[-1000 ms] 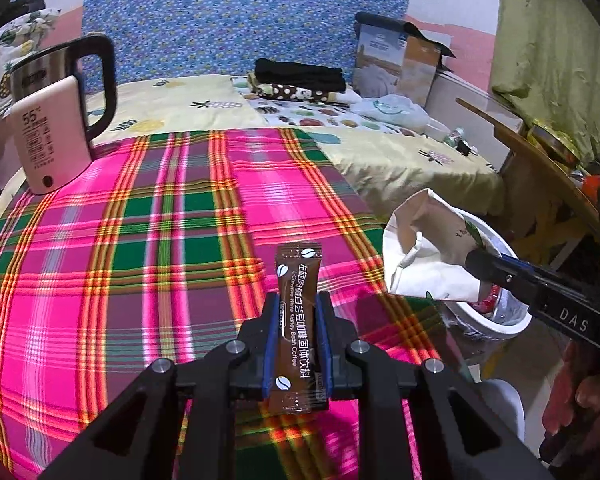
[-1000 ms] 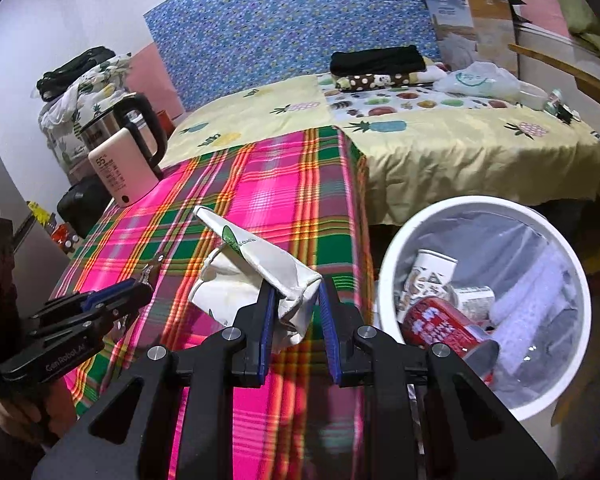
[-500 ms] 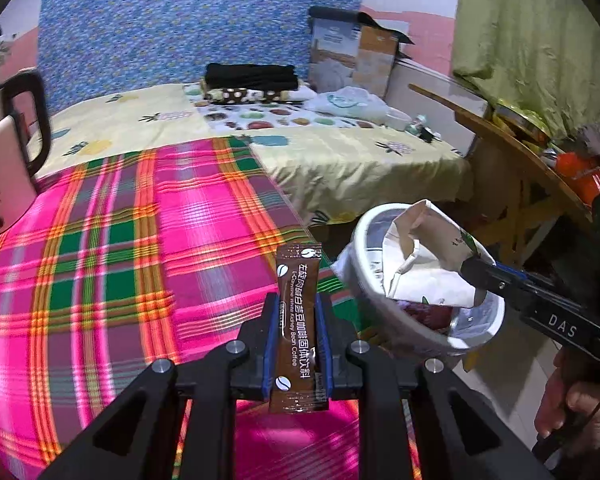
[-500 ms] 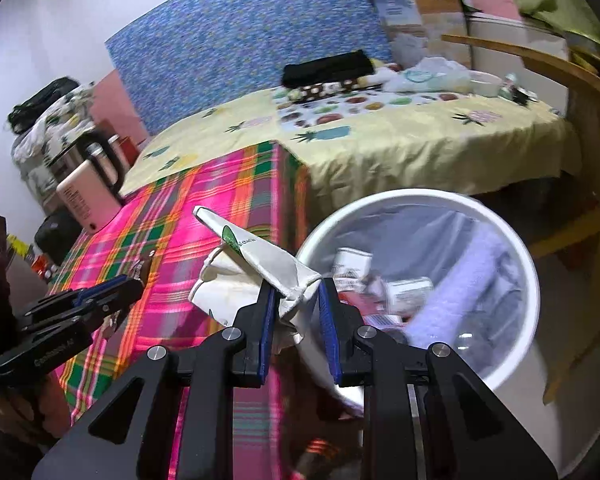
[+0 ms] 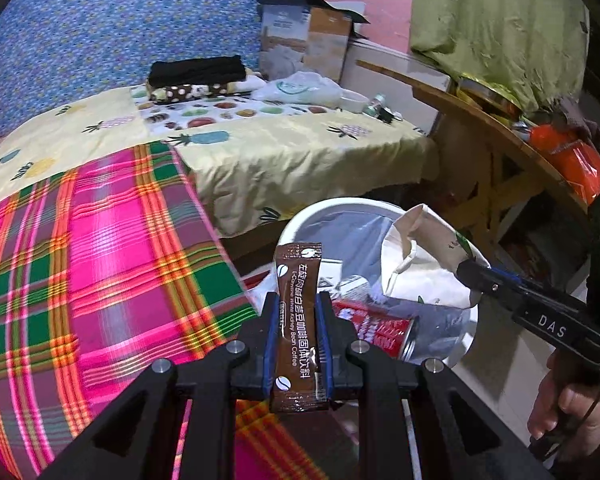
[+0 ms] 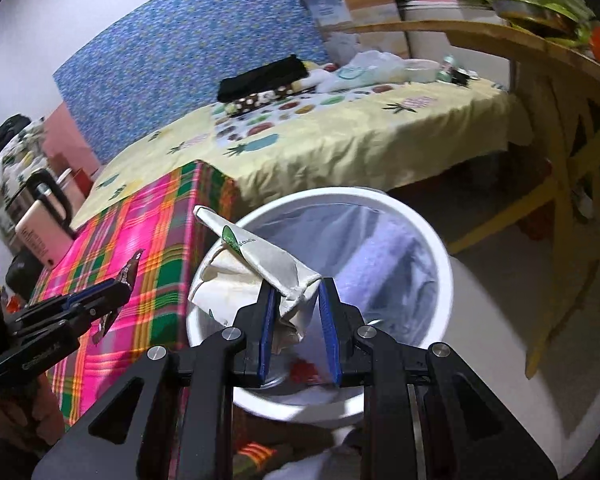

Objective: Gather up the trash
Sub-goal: 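Carry the packet and napkin over the bin and open both tools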

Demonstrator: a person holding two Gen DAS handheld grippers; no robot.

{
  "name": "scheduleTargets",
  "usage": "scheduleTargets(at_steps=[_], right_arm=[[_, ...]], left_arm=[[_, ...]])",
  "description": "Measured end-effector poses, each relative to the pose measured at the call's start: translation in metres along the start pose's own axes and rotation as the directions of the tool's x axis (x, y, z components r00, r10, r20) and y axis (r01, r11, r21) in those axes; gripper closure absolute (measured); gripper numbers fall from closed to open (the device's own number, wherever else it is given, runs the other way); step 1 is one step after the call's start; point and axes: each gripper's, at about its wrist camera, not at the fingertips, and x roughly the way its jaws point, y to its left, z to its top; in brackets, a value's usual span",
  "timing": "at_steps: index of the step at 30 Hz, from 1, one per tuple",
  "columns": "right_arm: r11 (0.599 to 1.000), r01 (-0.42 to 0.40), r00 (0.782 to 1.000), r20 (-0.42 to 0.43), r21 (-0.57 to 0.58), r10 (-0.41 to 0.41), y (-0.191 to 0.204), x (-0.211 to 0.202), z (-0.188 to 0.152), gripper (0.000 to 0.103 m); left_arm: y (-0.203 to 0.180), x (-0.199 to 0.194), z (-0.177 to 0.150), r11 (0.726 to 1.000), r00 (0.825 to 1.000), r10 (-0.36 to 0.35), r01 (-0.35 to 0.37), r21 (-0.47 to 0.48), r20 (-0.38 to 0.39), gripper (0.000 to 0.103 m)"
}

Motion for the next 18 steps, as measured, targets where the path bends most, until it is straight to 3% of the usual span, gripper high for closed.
scheduleTargets(at_steps=[14,18], right_arm=[[0.998,0.056,0.998,-0.034,0.021,-0.055,-0.021,0.012,0.004,0.08],[0.998,0.061,0.998,-0.018,-0.001,-0.061,-0.02,0.011,0.005,0.08]], left_arm=[[-0.029,0.045,0.017,0.994,0.994,-0.094,0.096,0.042,-0.05,0.083],[-0.03,0.049,0.021,0.992,0.992,-0.12,0.122,0.037,-0.04,0.077]])
